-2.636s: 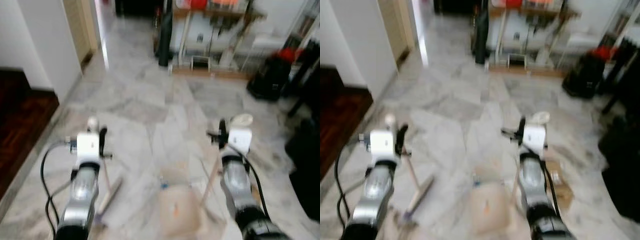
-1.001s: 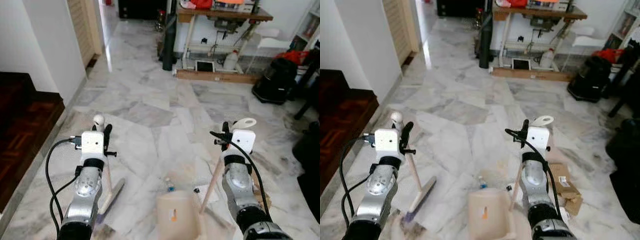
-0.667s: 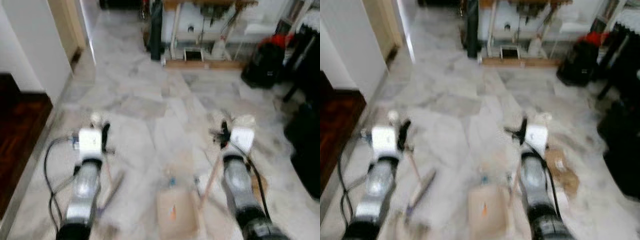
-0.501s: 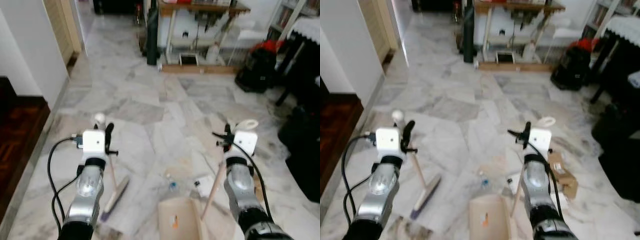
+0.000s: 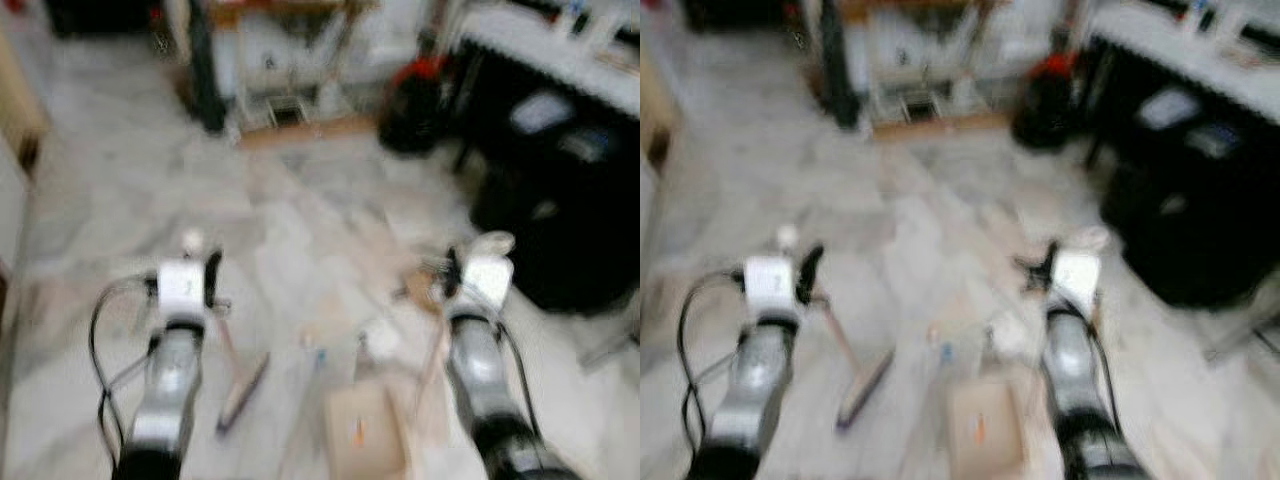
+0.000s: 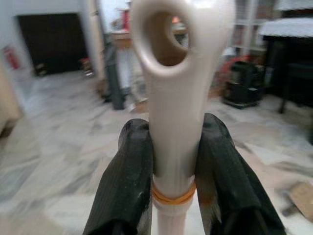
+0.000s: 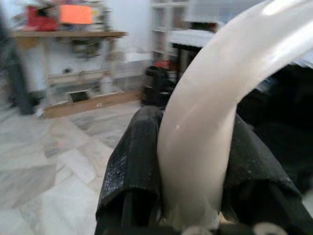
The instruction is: Sweep floor
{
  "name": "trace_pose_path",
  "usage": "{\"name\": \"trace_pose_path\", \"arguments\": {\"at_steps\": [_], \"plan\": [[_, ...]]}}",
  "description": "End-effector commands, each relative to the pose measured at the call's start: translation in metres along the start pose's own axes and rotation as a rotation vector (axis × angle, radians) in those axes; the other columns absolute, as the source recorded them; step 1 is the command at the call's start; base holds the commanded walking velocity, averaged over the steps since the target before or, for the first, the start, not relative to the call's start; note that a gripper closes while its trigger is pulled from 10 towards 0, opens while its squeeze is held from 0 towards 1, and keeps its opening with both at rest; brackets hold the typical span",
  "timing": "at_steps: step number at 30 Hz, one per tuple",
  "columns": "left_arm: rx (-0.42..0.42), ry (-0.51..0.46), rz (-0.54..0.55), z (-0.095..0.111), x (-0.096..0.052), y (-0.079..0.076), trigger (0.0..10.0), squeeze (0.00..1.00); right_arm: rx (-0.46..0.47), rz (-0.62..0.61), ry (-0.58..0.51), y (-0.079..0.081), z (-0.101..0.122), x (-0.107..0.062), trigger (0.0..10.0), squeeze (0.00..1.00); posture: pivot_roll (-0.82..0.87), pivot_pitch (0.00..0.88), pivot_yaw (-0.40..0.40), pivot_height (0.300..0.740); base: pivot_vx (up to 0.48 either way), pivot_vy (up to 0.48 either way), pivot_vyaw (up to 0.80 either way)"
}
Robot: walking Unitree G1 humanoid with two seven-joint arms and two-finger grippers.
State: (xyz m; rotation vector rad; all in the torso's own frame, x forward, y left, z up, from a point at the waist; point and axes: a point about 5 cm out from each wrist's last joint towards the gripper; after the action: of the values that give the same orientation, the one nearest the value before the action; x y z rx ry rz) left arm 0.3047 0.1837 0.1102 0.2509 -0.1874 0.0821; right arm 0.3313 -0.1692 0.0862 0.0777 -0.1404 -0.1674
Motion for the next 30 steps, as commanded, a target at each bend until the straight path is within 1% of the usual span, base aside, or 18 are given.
{"name": "trace_pose_path", "arguments": {"at_steps": [1,10,24,27,30], "plan": [[0.012,-0.064,-0.022,0.0124,0.0049,-0.0058,10.0,0.00,-0.009,-0.035,-0.027,-0.0117,0.0058,0.0033,10.0,0.00,0.08,0.000,-0.021,0.740,0.000,0.000,-0.76],[0.008,-0.067,-0.023,0.0133,0.0064,-0.0053,10.0,0.00,-0.010,-0.045,-0.033,-0.0140,0.0066,0.0037,10.0,0.00,0.08,0.000,-0.019,0.740,0.000,0.000,-0.76],[0.002,-0.064,-0.015,0.0127,0.0050,-0.0048,10.0,0.00,-0.012,-0.044,-0.035,-0.0128,0.0064,0.0030,10.0,0.00,0.08,0.000,-0.022,0.740,0.000,0.301,-0.74],[0.001,-0.064,-0.014,0.0127,0.0049,-0.0047,10.0,0.00,-0.013,-0.039,-0.050,-0.0119,0.0082,0.0031,10.0,0.00,0.08,0.000,-0.022,0.740,0.000,0.306,-0.73],[0.001,-0.064,-0.013,0.0126,0.0048,-0.0046,10.0,0.00,-0.025,-0.031,-0.065,-0.0113,0.0094,0.0027,10.0,0.00,0.08,0.000,-0.022,0.740,0.000,0.301,0.00]]}}
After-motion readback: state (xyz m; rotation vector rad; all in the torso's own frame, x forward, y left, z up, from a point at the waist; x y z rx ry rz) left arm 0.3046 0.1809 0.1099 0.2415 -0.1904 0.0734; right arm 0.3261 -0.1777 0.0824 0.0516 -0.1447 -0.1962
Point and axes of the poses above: a point about 5 cm out from each wrist's last joint towards the gripper, its own x axis pointing out of the wrist towards the gripper, its own z axis along the axis of the wrist's last joint, y = z × x, and after that the axes turned 7 degrees about x, right-handed
